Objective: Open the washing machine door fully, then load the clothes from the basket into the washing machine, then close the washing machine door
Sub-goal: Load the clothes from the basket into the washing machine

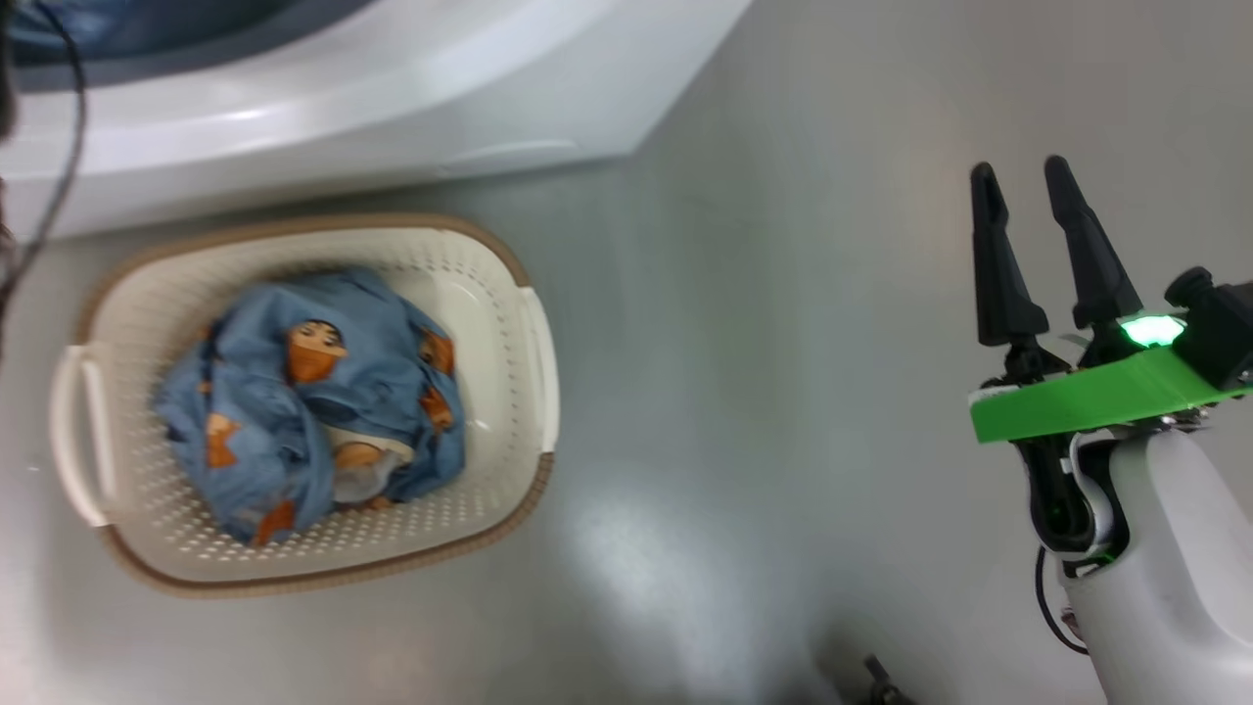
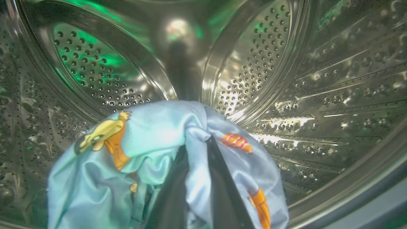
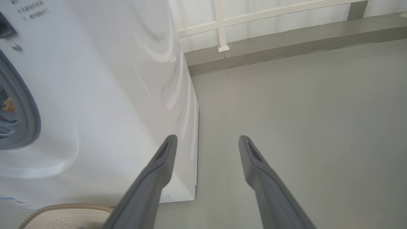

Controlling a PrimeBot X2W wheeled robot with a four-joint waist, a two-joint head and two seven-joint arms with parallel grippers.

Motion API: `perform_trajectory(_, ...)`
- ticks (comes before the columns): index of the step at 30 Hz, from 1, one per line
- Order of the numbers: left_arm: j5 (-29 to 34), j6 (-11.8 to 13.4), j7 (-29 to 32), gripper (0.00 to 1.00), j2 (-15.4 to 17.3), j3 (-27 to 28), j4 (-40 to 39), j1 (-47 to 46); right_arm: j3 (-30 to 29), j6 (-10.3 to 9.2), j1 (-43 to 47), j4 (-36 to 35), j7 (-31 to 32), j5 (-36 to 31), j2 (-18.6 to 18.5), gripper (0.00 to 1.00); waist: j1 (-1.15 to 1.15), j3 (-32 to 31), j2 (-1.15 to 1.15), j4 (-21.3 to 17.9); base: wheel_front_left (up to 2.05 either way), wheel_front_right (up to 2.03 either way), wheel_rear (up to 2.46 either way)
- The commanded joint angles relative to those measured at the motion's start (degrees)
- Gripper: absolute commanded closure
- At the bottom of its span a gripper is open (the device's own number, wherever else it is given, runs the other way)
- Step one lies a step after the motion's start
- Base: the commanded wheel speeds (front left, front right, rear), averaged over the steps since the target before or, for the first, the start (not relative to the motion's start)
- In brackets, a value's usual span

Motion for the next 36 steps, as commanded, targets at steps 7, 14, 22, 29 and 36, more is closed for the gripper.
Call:
perform_trajectory(7, 6.7, 2.6, -0.8, 1.00, 4.4, 2.7, -8.1, -6.3, 0.6, 0.31, -0.3, -1.8, -0.5, -0.2, 1.1, 0.00, -0.01, 6.7, 0.00, -5.1, 0.00, 0.00, 0.00)
perform_trajectory(14, 9.1, 3.2, -0.8, 0.00, 3.1, 8.3, -9.5, -1.5, 0.6, 0.31, -0.5, -1.2, -0.5, -0.4, 1.7, 0.00, -0.01, 6.4, 0.00, -5.1, 0.00, 0.00, 0.00)
perform_trajectory(22, 8.3, 2.8, 4.9, 0.00, 0.5, 7.0, 4.8, -2.2, 1.1, 0.31, -0.8, -0.2, -0.5, -0.5, 1.2, 0.00, -0.01, 4.4, 0.00, -3.9, 0.00, 0.00, 0.00)
perform_trajectory(29, 7.5, 1.1, 3.1, 0.00, -0.9, 6.6, 9.7, -1.5, 1.3, 0.31, -0.8, 0.3, -0.5, -0.5, 0.7, 0.00, -0.01, 1.2, 0.00, -3.3, 0.00, 0.00, 0.00)
perform_trajectory(36, 6.9, 0.0, 0.2, 0.00, -2.2, 6.4, 11.6, 2.3, 0.8, 0.31, -0.4, 0.8, -0.5, -0.5, -0.3, 0.00, -0.01, -3.2, 0.00, -2.2, 0.00, 0.00, 0.00)
